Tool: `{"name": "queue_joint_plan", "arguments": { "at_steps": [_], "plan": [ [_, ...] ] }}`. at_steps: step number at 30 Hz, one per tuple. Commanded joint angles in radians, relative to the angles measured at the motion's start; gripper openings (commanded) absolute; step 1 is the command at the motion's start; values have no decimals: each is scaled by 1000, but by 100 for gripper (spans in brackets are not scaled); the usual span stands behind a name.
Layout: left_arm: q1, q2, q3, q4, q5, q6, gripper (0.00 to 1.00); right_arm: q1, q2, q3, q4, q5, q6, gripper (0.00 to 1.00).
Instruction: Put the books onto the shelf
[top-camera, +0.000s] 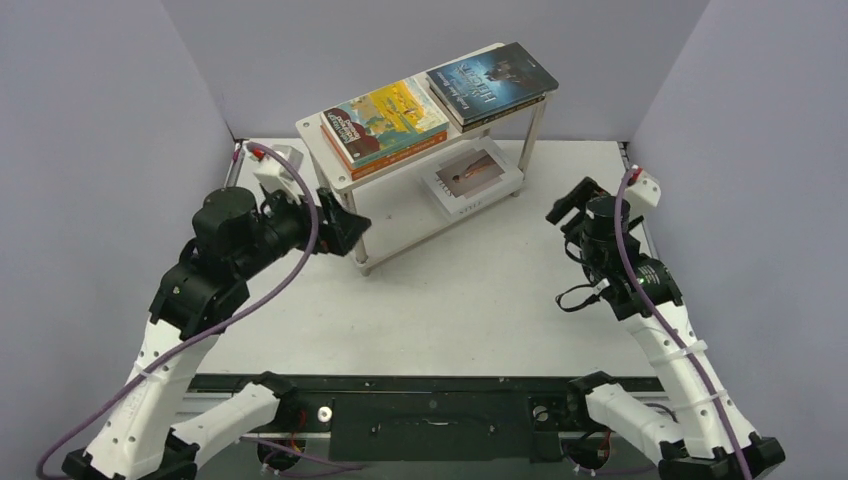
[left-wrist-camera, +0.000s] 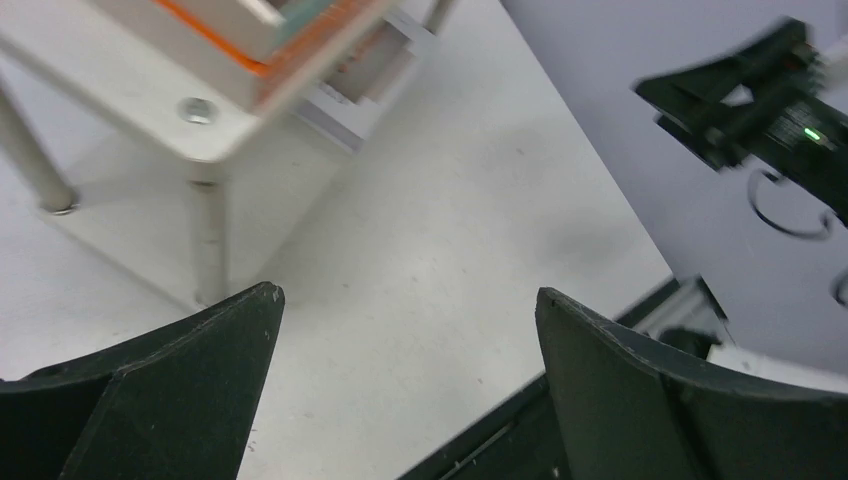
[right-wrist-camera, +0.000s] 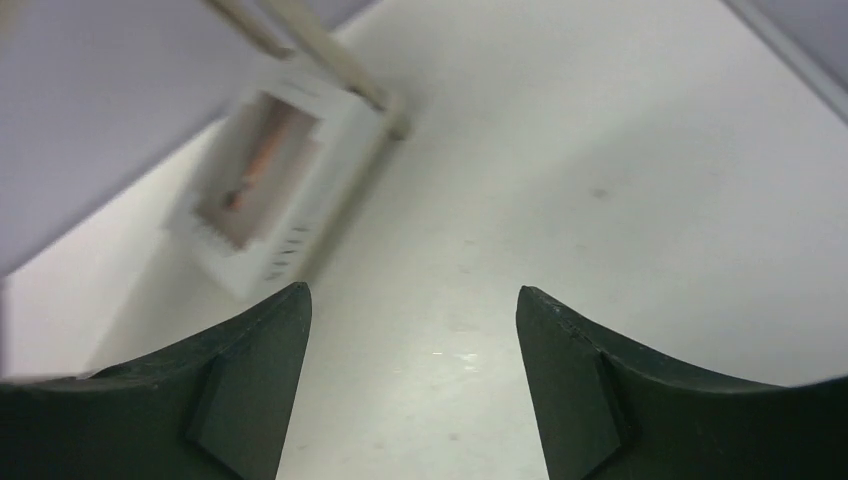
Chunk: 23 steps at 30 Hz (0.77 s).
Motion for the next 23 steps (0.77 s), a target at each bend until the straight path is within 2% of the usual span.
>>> {"name": "queue_joint_plan", "arguments": {
  "at_steps": [1, 2, 3, 4, 5, 7, 10, 18, 23],
  "plan": [
    [-331, -36, -28, 31, -126, 86, 97, -173, -75, -155, -120, 1, -12, 71],
    [-398, -21, -33, 31, -170, 97, 97, -209, -85, -174, -119, -9, -16, 72],
    [-529, -9, -44, 31, -256, 104, 97, -221, -103, -206, -117, -10, -18, 72],
    [-589, 25, -48, 28, -300, 119, 97, -237, -110, -218, -116, -7, -18, 72],
    [-692, 45, -57, 21, -386, 129, 97, -241, -121, -237, -116, -2, -17, 72],
    [-786, 143, -58, 7, -471, 152, 98, -246, -132, -256, -118, 13, -11, 73],
    [-812, 211, -82, 26, -488, 162, 96, -246, -140, -274, -122, 21, -4, 73],
    [-808, 281, -234, 250, -399, 116, 96, -246, -169, -322, -123, 49, 15, 73],
    [-806, 340, -238, 260, -353, 59, 96, -246, -186, -340, -102, 36, 12, 72]
  ]
}}
